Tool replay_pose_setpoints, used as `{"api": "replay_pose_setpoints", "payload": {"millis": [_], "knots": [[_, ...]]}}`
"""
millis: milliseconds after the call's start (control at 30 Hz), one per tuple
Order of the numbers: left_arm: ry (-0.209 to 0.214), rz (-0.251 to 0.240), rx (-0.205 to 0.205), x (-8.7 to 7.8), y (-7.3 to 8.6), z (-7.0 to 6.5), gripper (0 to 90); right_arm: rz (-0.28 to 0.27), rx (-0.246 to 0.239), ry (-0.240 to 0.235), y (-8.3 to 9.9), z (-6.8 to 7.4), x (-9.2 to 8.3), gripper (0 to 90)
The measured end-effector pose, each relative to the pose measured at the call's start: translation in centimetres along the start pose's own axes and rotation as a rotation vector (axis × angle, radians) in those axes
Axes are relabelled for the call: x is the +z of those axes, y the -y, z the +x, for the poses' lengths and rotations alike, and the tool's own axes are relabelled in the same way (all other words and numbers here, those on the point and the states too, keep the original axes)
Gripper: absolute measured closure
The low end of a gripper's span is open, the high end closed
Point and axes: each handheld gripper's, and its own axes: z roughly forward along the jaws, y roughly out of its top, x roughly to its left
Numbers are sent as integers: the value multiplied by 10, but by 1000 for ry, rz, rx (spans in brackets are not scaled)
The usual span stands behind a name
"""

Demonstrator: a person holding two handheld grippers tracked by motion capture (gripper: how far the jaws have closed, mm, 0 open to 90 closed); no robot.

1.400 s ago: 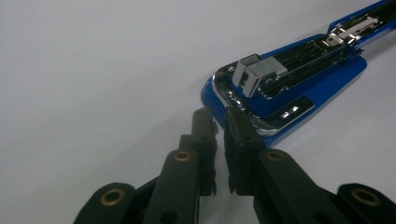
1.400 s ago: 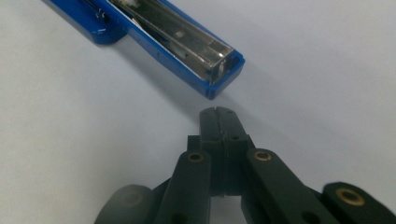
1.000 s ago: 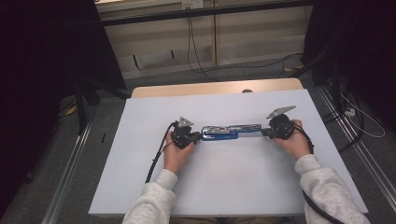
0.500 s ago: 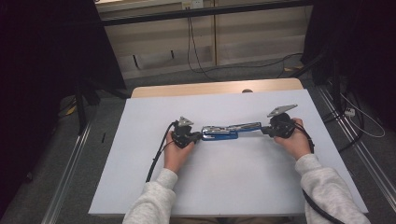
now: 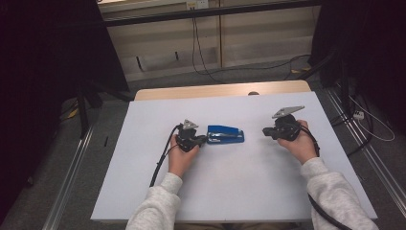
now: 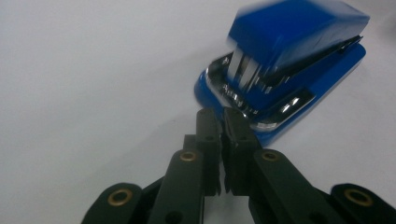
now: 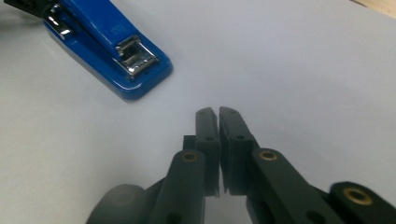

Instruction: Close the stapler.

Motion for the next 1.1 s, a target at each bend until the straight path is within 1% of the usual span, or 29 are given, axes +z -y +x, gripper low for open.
{"api": "replay_pose_setpoints", "payload": {"millis": [33,100,167,200,267,300,367,400,433,467,500,533,567,600,633,667,700,733,767,800,833,867,900,933,967,1000,1067,1100], "knots": [[0,0,0,0,0,0,860,-1,3,-1,0,0,1,833],[5,-1,-8,0,0,0,858,-5,8,-11,0,1,1,787],[7,1,-6,0,0,1,858,-8,9,-20,0,2,2,773],[-3,-4,-5,0,0,1,851,-12,14,-23,0,2,1,740],[5,-2,-14,0,0,1,845,-16,22,-38,0,2,2,726],[-1,-9,-17,0,0,1,828,-17,25,-45,1,3,2,691],[-8,-14,-23,-1,-1,2,810,-12,26,-44,1,3,1,668],[-10,-16,-26,-2,-1,2,781,-17,31,-56,2,4,1,636],[-6,-15,-27,-3,-1,2,765,-25,34,-56,2,4,1,599],[-3,-15,-24,-3,-1,2,755,-24,28,-61,2,5,0,597],[-13,-23,-23,-4,-2,2,708,-22,25,-67,2,5,-1,577],[-9,-23,-19,-5,-2,3,669,-23,30,-64,2,6,-2,541],[3,-25,-27,-7,-2,3,666,-24,33,-67,3,6,-3,527],[-2,-31,-42,-8,-2,3,639,-26,32,-80,3,7,-4,519],[-2,-31,-42,-8,-2,3,599,-31,35,-85,3,7,-5,489],[7,-40,-39,-13,-1,5,596,-32,35,-87,3,8,-5,469],[7,-40,-39,-13,-1,5,571,-33,30,-93,3,8,-6,466],[23,-48,-53,-16,0,5,512,-34,31,-93,4,9,-7,444],[23,-48,-53,-16,0,5,499,-35,34,-92,4,9,-8,415],[29,-47,-48,-19,0,4,494,-36,34,-94,4,10,-9,407],[47,-76,-50,-24,0,4,461,-38,29,-97,5,11,-10,396],[61,-87,-48,-27,0,4,422,-36,29,-99,6,12,-11,378],[71,-86,-37,-30,0,4,417,-34,30,-97,7,13,-12,364],[76,-96,-38,-32,0,3,407,-34,28,-105,8,14,-12,354],[82,-101,-40,-34,0,3,369,-37,29,-109,9,16,-13,344],[92,-102,-41,-36,1,3,340,-42,28,-106,10,17,-15,335],[93,-103,-47,-38,2,3,313,-46,31,-109,11,19,-17,302],[102,-100,-52,-41,4,5,287,-50,34,-107,11,20,-18,294]]}}
